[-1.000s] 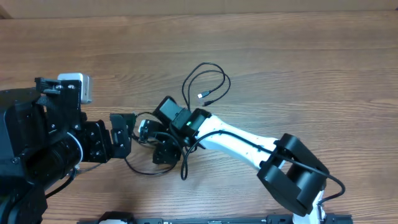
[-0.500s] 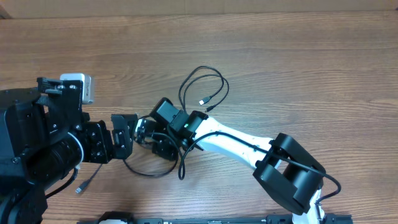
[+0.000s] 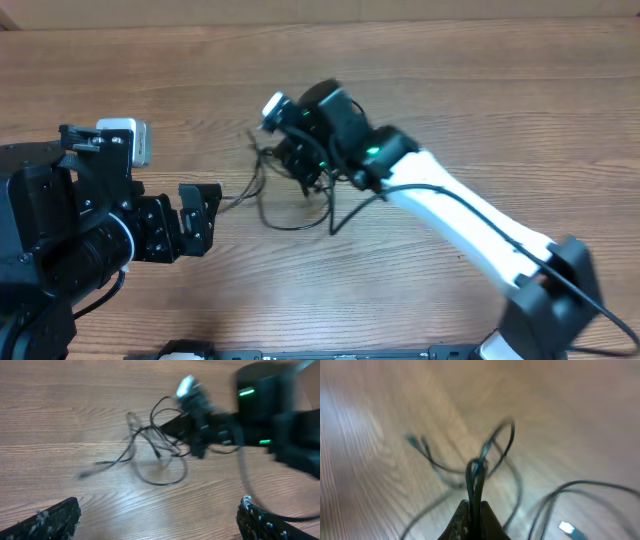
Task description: Untangle cables
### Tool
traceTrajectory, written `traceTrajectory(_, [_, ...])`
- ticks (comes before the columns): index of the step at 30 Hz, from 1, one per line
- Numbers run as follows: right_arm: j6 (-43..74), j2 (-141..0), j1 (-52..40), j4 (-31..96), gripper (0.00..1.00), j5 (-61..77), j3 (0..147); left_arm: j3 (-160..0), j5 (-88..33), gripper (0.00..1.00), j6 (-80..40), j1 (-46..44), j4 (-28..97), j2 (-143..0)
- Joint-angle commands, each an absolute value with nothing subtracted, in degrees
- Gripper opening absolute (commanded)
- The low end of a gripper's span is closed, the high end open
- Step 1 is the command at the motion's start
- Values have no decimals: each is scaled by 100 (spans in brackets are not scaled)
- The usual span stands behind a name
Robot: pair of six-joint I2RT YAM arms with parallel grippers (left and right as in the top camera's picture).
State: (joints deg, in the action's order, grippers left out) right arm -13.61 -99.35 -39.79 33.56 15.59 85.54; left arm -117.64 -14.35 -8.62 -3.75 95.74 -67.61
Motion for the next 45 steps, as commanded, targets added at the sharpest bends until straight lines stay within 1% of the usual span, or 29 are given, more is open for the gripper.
traceTrajectory(1, [-1197,-9297,-3938,3439,4,1542,8746,-11795,-1507,100,-902,-377,9524,-6746])
traceTrajectory(7, [-1151,-8501,-3935,3454,4,1544,8748,-11775,-1623,100,-899,-377,9568,-6934])
traceTrajectory(11, [-915,-8005,-3935,3415,4,1544,8753,-11773,-1682,100,-899,-377,9581,-7170])
traceTrajectory(19, [-921,-7236,-3935,3573,4,1542,8753,-11773,-1870,100,-882,-377,9581,-7588])
traceTrajectory(24, [-941,-7026,-3933,3671,4,1396,8753,-11773,-2569,100,-880,-377,9590,-7773])
traceTrajectory(28, [-943,-6991,-3935,3767,4,1398,8753,-11773,-2661,100,-985,-377,9594,-7850])
traceTrajectory(30, [-947,-6991,-3935,3787,4,1411,8753,-11773,-2641,100,-1273,-377,9603,-7874])
traceTrajectory(32, [-1168,-6991,-3935,3811,4,1599,8753,-11773,-2644,100,-1341,-377,9568,-7902])
traceTrajectory(34, [-1275,-6984,-3935,3820,4,1837,8753,-11773,-2644,100,-937,-377,9513,-7942])
traceTrajectory(36, [-1264,-6967,-3935,3793,4,1946,8753,-11762,-2604,100,-252,-377,9465,-7972])
traceTrajectory(38, [-1190,-6928,-3935,3710,4,1959,8753,-11727,-2388,100,148,-377,9417,-7994])
traceTrajectory(45, [-676,-6761,-3935,3662,4,1962,9032,-11655,-2477,100,967,-379,9164,-8020])
